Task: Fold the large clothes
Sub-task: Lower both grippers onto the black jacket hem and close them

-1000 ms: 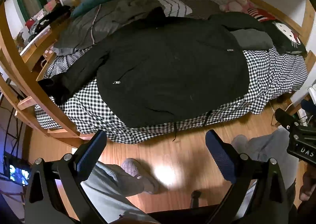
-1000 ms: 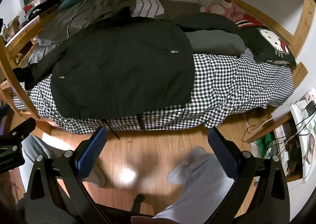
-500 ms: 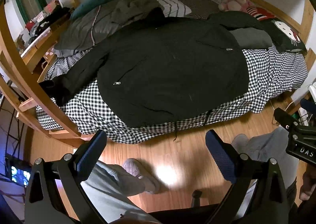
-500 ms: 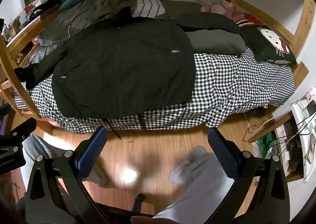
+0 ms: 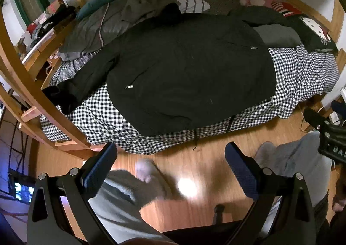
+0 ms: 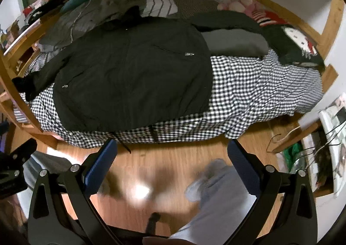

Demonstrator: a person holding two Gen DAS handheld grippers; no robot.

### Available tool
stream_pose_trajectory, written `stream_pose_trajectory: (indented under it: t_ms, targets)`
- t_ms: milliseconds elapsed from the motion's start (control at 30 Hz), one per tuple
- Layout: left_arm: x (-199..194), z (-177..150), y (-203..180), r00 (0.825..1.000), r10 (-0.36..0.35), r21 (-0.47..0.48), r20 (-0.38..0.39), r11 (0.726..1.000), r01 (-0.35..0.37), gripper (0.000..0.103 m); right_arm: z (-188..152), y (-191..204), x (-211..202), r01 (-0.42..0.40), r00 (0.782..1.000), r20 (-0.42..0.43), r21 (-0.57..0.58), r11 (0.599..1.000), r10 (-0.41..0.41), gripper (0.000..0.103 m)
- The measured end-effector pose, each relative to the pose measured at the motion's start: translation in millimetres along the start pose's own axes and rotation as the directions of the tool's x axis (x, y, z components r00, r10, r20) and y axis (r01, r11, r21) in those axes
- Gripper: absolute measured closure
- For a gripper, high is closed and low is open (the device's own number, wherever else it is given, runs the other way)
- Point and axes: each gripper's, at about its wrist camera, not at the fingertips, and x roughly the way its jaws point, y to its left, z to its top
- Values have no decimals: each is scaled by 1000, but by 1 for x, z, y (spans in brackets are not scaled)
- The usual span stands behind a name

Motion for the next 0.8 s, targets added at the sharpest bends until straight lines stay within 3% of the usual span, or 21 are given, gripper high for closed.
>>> stream_pose_trajectory:
  t_ms: [267, 467, 633, 800]
  targets:
    - [52, 27, 9, 998, -45, -11, -42, 999, 44, 5, 24, 8, 39, 29, 999, -29, 0, 1000, -29, 3]
    - [92, 56, 40, 987, -152, -217, -52, 967, 137, 5, 50, 34, 68, 16, 1000, -23, -127, 992, -19, 3]
    - [121, 67, 60, 987, -145, -292, -71, 949, 118, 5, 78, 62, 101, -49, 998, -58, -213, 976, 38, 3]
    - [159, 80, 94, 984, -149, -404, -99, 910, 97, 5, 103, 99, 128, -93, 995, -54, -335, 938, 79, 3]
